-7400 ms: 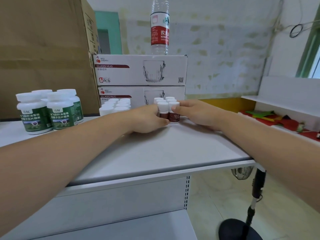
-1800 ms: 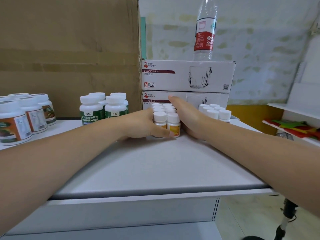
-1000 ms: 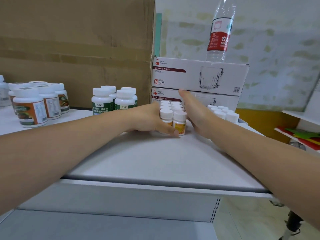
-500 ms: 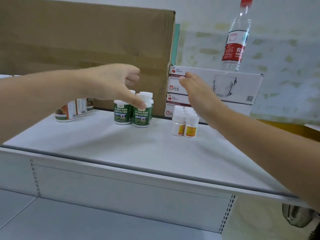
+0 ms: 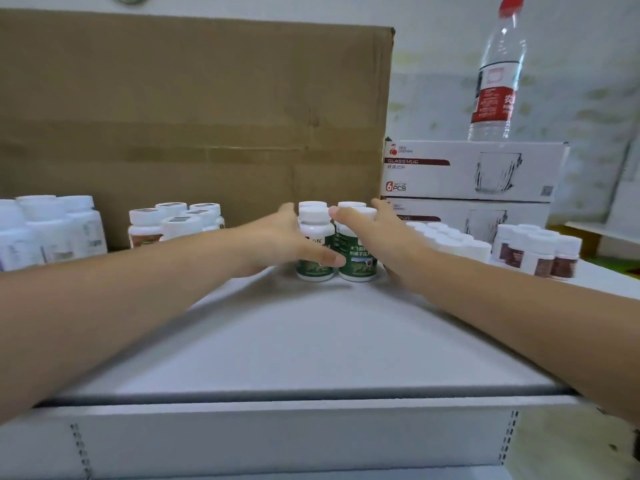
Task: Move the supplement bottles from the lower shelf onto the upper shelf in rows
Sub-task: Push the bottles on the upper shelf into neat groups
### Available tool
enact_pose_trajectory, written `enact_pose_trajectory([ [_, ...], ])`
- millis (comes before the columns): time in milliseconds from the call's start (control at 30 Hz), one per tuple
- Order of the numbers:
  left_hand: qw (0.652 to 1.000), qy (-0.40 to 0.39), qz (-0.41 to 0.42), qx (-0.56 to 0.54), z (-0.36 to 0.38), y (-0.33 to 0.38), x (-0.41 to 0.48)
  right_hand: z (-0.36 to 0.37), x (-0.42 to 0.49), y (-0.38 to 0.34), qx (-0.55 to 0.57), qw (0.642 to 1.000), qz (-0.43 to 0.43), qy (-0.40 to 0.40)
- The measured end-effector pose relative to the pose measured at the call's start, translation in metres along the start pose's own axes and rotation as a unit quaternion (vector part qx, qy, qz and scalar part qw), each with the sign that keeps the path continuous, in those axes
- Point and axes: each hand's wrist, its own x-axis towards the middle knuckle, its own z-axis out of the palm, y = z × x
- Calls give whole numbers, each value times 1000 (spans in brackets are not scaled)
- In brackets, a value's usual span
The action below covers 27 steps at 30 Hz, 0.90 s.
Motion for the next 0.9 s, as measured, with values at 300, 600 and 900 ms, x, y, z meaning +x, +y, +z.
enact_pose_trajectory([
  [300,998,-43,43,-10,4,-17,9,8,6,10,116,992,-10,-40],
  [600,998,-33,60,-12,7,-16,4,7,6,13,64,996,-52,-39],
  [900,998,-26,58,1,8,-19,5,7,9,17,72,994,-68,-50],
])
